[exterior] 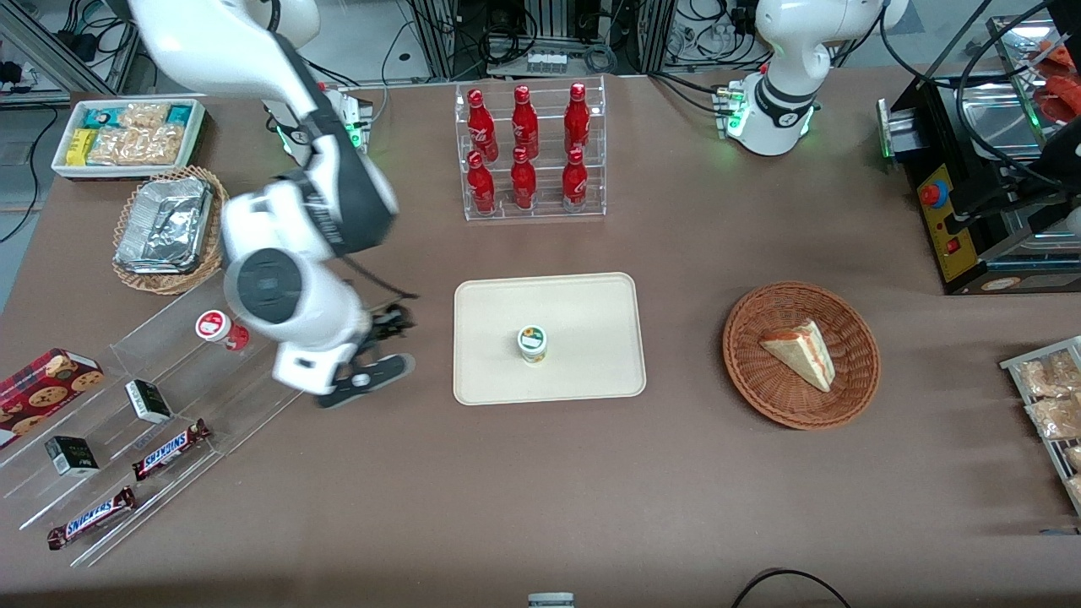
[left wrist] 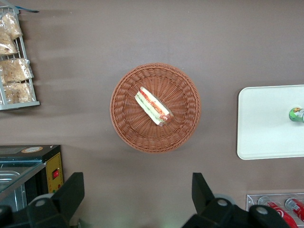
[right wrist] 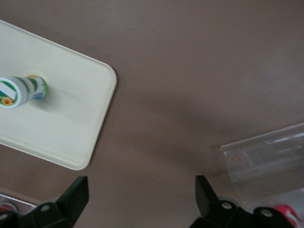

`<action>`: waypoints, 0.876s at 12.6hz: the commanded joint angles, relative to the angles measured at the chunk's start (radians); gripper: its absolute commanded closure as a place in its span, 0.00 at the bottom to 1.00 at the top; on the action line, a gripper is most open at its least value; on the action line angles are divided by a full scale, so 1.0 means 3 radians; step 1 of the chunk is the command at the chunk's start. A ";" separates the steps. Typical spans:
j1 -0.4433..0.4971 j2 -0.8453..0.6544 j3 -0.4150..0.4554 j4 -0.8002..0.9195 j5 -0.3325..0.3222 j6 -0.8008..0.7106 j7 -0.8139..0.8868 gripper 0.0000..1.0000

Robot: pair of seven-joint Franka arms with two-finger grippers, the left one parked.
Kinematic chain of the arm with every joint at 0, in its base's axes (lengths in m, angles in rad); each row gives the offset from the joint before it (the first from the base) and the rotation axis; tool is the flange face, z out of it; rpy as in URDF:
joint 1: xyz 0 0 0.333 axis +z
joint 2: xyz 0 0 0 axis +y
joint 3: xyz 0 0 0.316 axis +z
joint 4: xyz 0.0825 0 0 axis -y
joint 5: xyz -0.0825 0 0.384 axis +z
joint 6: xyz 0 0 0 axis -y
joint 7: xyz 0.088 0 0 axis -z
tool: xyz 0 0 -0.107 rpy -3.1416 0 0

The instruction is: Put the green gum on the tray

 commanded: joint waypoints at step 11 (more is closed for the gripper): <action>-0.1622 -0.1117 0.0289 -0.0762 -0.0131 -0.0395 -0.0343 0.00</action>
